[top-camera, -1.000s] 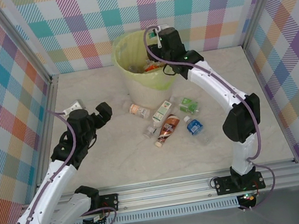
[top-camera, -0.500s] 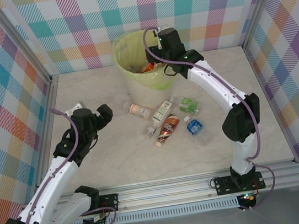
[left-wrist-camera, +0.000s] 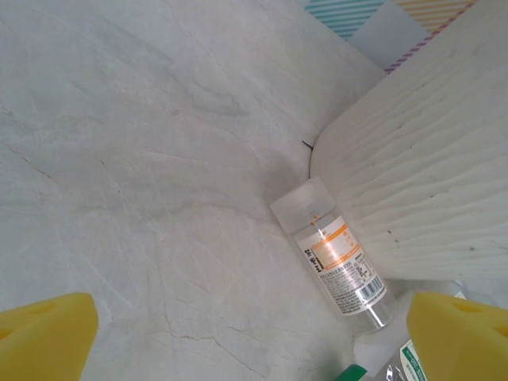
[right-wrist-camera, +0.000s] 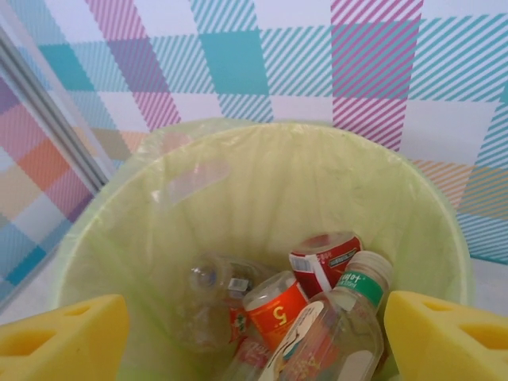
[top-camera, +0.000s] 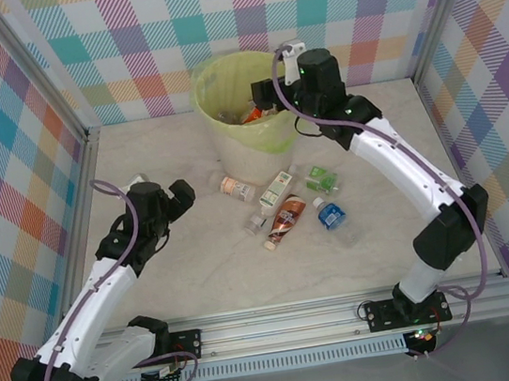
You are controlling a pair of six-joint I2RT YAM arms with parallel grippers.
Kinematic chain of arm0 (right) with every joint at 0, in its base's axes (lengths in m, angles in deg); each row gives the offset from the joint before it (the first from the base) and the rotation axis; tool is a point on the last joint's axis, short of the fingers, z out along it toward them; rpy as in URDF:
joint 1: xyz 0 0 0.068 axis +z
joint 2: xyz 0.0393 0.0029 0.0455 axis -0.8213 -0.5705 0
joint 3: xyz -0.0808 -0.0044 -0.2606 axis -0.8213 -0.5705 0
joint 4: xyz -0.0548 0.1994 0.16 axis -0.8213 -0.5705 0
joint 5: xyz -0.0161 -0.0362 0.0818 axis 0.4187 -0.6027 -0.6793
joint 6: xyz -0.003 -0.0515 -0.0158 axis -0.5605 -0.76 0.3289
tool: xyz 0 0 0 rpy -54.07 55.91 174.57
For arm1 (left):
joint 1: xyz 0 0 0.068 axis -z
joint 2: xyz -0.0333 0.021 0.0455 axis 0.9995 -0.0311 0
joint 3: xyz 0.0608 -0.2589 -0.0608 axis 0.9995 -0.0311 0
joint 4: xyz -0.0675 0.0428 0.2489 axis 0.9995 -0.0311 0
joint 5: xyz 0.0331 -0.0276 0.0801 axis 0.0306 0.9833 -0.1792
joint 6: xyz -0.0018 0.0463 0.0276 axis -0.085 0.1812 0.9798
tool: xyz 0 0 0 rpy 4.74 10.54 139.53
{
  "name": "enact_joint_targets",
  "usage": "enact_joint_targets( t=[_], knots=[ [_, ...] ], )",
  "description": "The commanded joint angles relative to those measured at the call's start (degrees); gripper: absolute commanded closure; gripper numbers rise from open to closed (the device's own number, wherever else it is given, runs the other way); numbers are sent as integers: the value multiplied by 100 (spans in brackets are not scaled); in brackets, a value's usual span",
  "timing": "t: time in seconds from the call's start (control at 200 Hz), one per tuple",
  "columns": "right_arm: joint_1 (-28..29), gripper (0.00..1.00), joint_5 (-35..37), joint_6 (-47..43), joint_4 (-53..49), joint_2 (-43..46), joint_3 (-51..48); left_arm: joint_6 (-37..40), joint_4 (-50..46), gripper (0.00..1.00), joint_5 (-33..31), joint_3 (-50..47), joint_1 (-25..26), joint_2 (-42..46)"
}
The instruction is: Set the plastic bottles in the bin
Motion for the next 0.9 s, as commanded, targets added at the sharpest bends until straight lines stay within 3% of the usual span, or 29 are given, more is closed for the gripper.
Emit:
enact_joint_targets(
  t=[0.0,0.58,0.665,0.895],
  knots=[
    [2,15,-366,226,479,530,-487,-32,257,0,329,-46,-126,-76],
    [2,5,-235,578,1222,3089,-4010,-787,1246,0,1185,-262,-77,-819],
    [2,0,-28,752,1305,3296,-4407,-1015,1266,0,1173,-286,49,-1007],
    [-6,0,614,1187,1539,3656,-5252,-1525,1395,0,1218,-122,639,-1919]
  ],
)
